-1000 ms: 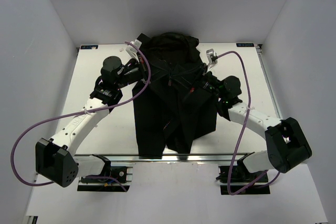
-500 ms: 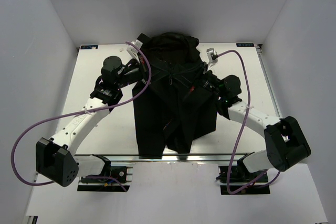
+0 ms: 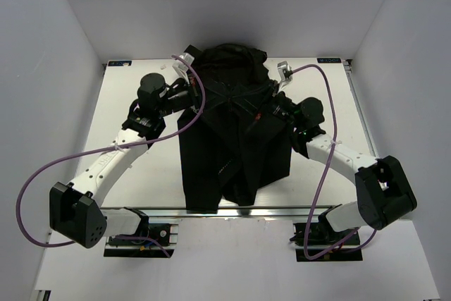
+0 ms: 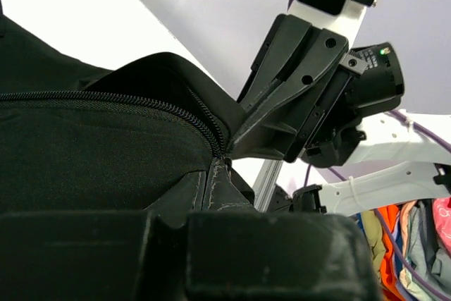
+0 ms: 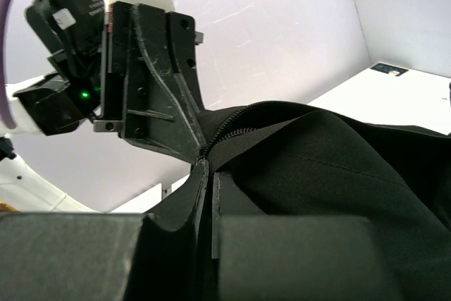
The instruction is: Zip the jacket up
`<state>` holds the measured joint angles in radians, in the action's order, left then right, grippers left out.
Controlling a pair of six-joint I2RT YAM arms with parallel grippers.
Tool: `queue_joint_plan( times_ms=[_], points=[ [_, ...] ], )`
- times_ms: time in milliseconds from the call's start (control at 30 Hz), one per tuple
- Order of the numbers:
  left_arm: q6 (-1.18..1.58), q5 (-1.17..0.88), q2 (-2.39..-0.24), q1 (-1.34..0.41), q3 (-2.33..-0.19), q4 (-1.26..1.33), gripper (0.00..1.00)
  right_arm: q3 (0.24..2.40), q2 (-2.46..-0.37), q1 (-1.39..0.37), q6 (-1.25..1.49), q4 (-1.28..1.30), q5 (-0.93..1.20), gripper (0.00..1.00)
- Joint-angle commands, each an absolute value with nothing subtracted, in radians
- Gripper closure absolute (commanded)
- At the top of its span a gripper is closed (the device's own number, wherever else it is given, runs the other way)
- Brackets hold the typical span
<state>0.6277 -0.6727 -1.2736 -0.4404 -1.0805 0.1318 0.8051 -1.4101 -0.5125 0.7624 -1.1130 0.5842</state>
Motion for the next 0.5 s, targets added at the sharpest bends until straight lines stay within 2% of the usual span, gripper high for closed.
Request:
queue_joint_plan(
  times_ms=[0,133,467],
  points=[
    [0.589,-0.756,-1.259,-0.448,-1.127,0.072,1.00,0.876,-1.391,-0.506,0.703,-1.123,0.473,1.00],
    [0.551,-0.811,-1.285,-0.448,-1.155,-0.030,1.00,0.906,-1.381,-0.503,0.669,-1.028,0.376,1.00],
    [0.514,-0.879,-1.335,-0.448,-1.157,-0.160,1.00,0.934,-1.370,-0.474,0.696,-1.022,0.354,1.00]
  ],
)
